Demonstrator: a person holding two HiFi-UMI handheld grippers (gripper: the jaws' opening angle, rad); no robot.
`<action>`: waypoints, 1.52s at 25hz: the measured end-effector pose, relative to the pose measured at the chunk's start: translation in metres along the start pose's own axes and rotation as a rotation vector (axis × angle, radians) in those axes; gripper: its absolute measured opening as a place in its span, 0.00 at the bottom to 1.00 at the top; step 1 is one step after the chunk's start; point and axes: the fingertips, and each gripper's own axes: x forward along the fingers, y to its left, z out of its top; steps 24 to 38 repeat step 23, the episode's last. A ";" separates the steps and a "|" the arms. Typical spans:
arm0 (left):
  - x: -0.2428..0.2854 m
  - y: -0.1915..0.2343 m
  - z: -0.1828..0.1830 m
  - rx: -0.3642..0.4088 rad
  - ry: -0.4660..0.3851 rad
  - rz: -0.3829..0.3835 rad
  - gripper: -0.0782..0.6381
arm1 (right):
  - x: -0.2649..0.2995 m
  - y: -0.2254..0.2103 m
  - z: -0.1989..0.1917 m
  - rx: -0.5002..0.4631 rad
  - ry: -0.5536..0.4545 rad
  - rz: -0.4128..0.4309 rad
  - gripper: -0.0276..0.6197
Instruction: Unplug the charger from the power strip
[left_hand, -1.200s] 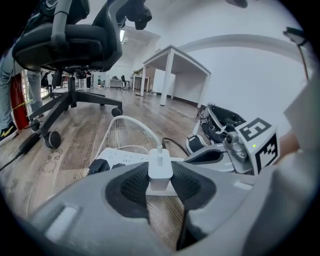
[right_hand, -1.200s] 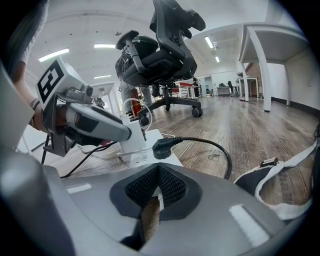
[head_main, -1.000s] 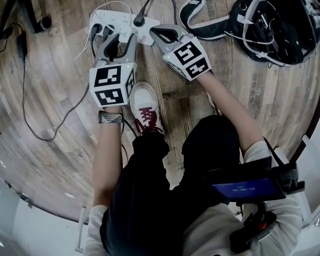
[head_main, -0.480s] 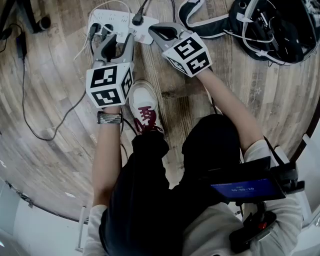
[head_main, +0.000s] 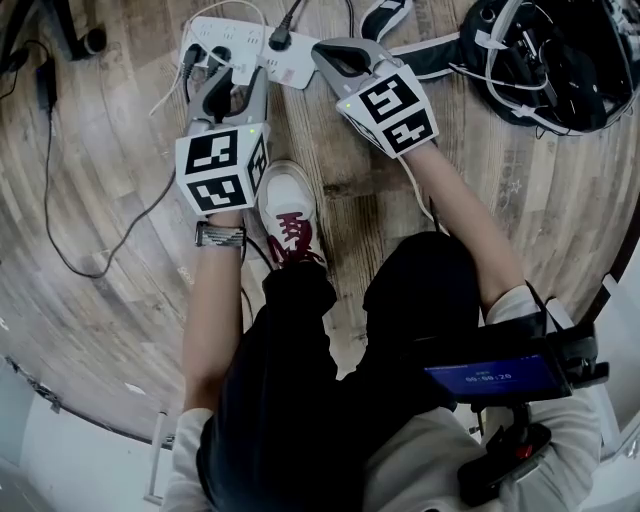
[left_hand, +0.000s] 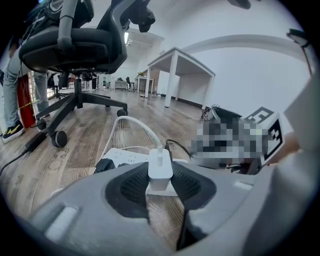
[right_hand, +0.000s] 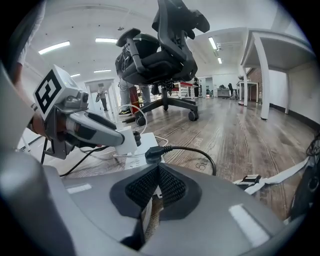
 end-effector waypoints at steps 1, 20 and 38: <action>0.000 0.000 0.000 0.000 -0.002 0.000 0.30 | -0.002 0.000 0.003 -0.008 -0.007 -0.005 0.04; -0.025 -0.014 0.021 0.033 -0.071 0.016 0.30 | -0.033 -0.004 0.037 0.023 -0.111 -0.046 0.04; -0.026 -0.015 0.022 0.037 -0.074 0.018 0.30 | -0.035 -0.002 0.037 0.022 -0.112 -0.042 0.04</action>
